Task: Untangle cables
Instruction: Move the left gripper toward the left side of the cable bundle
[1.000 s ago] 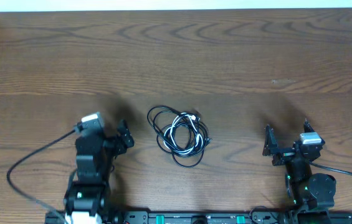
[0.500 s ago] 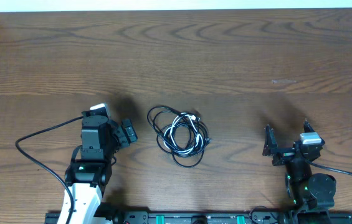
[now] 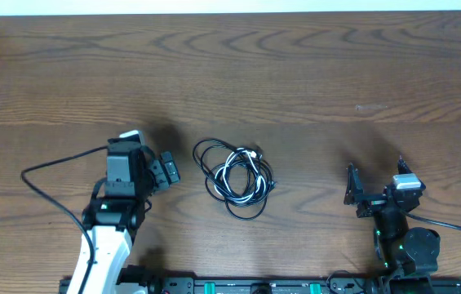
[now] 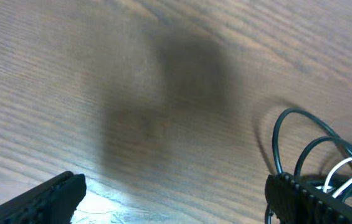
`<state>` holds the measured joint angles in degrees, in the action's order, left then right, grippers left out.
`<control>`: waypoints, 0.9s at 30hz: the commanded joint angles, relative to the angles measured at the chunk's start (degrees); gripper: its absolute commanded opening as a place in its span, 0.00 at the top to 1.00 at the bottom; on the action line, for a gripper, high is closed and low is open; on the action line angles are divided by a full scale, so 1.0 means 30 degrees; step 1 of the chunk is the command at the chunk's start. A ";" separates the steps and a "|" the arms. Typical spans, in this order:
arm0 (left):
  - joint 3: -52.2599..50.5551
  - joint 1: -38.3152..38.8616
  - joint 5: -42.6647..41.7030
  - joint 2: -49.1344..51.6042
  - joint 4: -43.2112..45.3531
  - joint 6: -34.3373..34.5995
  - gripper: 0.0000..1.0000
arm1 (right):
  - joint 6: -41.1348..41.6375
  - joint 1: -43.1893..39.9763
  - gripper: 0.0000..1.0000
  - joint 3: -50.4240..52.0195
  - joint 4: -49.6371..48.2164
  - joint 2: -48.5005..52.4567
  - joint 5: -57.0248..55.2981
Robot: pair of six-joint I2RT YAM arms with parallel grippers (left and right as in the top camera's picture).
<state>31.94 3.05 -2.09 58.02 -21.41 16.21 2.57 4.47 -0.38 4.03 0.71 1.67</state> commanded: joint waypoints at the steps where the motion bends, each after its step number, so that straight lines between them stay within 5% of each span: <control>1: 0.0918 -0.0029 -0.1115 0.1107 -0.0284 -0.0525 0.03 | 0.0044 0.0153 0.01 0.0022 0.0080 -0.0124 -0.0007; 11: 0.1574 0.0226 -0.2186 0.2732 -0.0430 -0.1137 0.03 | 0.0044 0.0153 0.01 0.0022 0.0080 -0.0124 -0.0007; 27: 0.1967 0.5486 -0.0299 0.2747 -0.0452 -0.2535 0.03 | 0.0051 0.0153 0.01 0.0022 0.0080 -0.0124 -0.0015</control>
<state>36.64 18.79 -4.54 66.02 -22.52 9.96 2.57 4.47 -0.38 4.03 0.71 1.67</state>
